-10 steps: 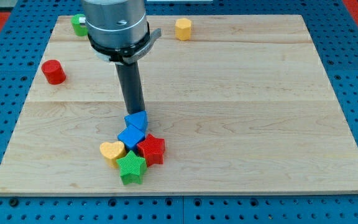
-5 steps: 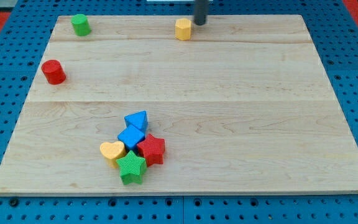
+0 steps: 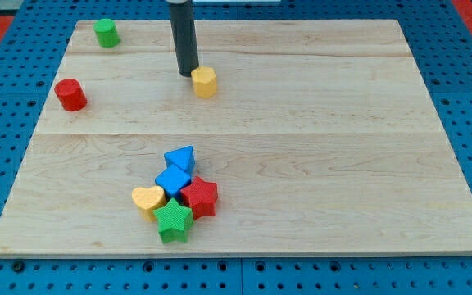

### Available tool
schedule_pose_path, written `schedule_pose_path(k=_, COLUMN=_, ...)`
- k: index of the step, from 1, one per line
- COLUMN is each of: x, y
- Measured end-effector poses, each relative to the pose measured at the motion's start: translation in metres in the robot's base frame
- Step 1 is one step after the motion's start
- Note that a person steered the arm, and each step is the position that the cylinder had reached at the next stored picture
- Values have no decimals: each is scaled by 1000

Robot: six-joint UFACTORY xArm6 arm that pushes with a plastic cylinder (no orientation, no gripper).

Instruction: Place the yellow hexagon right to the blue triangle

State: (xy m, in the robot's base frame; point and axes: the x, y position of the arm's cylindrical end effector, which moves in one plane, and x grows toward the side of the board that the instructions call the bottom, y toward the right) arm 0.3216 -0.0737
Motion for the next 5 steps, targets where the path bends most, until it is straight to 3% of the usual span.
schedule_pose_path(k=1, x=-27, y=2)
schedule_pose_path(k=3, x=43, y=-9)
schedule_pose_path(k=4, x=16, y=-26)
schedule_pose_path(k=5, x=8, y=23)
